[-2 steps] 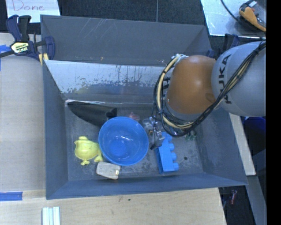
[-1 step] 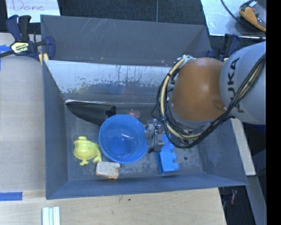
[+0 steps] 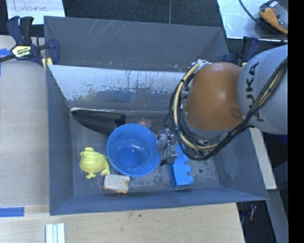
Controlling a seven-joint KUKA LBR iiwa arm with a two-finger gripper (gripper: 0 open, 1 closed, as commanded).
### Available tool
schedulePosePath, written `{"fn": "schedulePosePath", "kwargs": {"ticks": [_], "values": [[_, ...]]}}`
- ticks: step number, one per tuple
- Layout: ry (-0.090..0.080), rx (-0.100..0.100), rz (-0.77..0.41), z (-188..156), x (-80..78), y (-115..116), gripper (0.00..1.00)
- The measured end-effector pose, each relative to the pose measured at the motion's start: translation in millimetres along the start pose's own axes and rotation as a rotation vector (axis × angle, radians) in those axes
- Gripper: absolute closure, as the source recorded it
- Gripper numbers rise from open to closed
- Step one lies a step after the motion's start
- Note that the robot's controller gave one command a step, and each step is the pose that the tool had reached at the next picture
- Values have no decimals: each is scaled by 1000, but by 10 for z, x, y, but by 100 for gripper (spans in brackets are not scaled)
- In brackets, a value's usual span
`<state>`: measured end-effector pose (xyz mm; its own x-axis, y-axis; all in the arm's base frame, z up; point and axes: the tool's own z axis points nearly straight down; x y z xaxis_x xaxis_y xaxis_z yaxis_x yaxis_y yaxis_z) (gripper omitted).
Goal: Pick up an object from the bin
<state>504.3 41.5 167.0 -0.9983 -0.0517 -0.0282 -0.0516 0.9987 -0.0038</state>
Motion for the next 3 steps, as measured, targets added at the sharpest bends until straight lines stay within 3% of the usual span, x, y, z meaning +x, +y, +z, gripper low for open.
{"fn": "schedulePosePath", "kwargs": {"ticks": [1,2,3], "values": [[3,-1,-92,556,104,343,100],[-7,2,-63,715,134,226,100],[-13,-2,-127,-100,145,496,100]]}}
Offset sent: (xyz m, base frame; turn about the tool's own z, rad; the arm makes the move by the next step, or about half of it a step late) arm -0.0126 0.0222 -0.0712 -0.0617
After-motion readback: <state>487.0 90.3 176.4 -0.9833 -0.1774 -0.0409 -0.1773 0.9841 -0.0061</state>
